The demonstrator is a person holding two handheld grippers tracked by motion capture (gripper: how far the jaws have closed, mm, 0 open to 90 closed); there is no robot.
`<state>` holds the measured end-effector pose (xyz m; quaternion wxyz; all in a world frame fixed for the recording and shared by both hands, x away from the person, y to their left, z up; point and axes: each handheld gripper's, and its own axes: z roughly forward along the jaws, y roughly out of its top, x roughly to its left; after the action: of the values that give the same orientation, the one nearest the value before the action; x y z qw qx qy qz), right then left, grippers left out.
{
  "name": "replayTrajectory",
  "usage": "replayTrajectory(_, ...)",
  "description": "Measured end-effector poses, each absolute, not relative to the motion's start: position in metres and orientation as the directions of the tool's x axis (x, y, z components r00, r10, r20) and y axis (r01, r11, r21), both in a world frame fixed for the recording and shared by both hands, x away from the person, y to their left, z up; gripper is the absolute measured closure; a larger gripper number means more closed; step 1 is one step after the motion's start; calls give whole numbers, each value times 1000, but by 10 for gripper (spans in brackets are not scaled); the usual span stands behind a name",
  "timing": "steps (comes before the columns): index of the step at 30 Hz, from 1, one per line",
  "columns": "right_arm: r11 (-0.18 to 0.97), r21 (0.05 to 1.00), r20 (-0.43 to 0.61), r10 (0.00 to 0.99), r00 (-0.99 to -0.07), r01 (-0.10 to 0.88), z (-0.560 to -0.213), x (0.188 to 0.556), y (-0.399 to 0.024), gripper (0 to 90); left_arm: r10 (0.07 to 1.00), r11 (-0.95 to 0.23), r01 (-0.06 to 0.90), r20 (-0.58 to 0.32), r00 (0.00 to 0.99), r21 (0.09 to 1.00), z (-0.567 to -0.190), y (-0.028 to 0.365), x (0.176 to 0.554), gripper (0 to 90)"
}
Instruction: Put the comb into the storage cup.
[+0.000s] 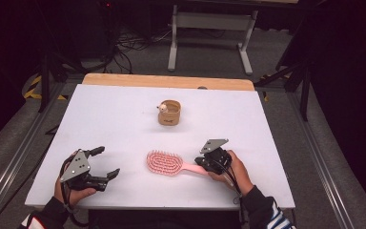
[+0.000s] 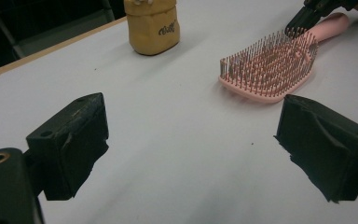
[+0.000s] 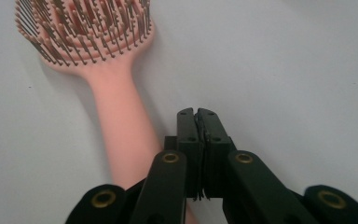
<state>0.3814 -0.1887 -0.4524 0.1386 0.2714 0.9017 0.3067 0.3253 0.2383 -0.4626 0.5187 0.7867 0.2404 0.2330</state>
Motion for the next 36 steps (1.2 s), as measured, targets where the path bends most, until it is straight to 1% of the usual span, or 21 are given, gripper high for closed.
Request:
replayTrajectory(8,625,669,-72,593,-802,402,-443,384,-194,831,625,-347,129,126,771,929,-461,239,325,101)
replayTrajectory(9,625,673,-78,591,-803,395,-441,383,-194,808,624,-348,130,126,771,928,-461,239,325,101)
replayTrajectory(10,620,679,-75,592,-802,394,-440,383,-194,767,623,-349,129,127,772,928,-461,239,325,102)
replayTrajectory(12,612,691,-67,585,-808,386,-437,383,-195,740,622,-348,127,128,772,929,-461,239,325,102)
replayTrajectory(13,612,699,-80,582,-810,370,-432,383,-194,657,622,-348,127,127,773,929,-461,239,325,102)
replayTrajectory(15,605,708,-74,577,-813,364,-428,383,-194,581,621,-350,132,124,774,927,-462,238,325,102)
replayTrajectory(16,609,711,-68,556,-828,351,-425,384,-193,519,621,-350,132,125,773,927,-462,238,325,102)
replayTrajectory(17,609,711,-68,556,-828,351,-425,384,-193,519,621,-350,132,125,773,927,-462,238,325,102)
replayTrajectory(18,648,678,-55,514,-856,346,-421,386,-188,322,621,-354,132,127,773,926,-462,238,325,101)
replayTrajectory(19,665,663,-65,507,-859,342,-420,386,-185,277,621,-353,132,127,773,926,-462,238,326,102)
replayTrajectory(20,672,662,-92,511,-855,331,-418,385,-182,261,621,-353,132,127,773,926,-462,238,326,102)
replayTrajectory(21,675,664,-93,500,-861,321,-418,385,-178,211,623,-353,133,126,772,926,-462,238,326,102)
replayTrajectory(22,691,645,-73,481,-874,326,-418,386,-173,158,623,-353,134,126,772,926,-462,238,326,102)
replayTrajectory(23,691,645,-73,481,-874,326,-418,386,-173,158,623,-353,134,126,772,926,-462,238,326,101)
replayTrajectory(24,712,625,-92,475,-875,320,-418,386,-166,131,621,-355,136,125,774,925,-462,239,326,101)
replayTrajectory(26,739,591,-83,454,-887,322,-420,387,-160,90,621,-355,138,123,774,925,-463,238,326,101)
replayTrajectory(27,752,578,-99,452,-887,319,-421,388,-156,88,621,-355,139,123,774,924,-463,238,327,101)
replayTrajectory(28,766,560,-114,449,-886,316,-423,390,-152,85,621,-355,139,123,774,924,-463,238,327,102)
replayTrajectory(30,781,530,-87,438,-895,331,-425,392,-147,86,620,-358,140,123,775,923,-463,238,326,102)
replayTrajectory(34,808,489,-93,423,-901,329,-430,396,-140,84,619,-362,140,126,775,921,-463,238,326,101)
replayTrajectory(36,828,443,-82,420,-904,345,-435,400,-135,123,618,-362,141,124,776,921,-463,238,327,102)
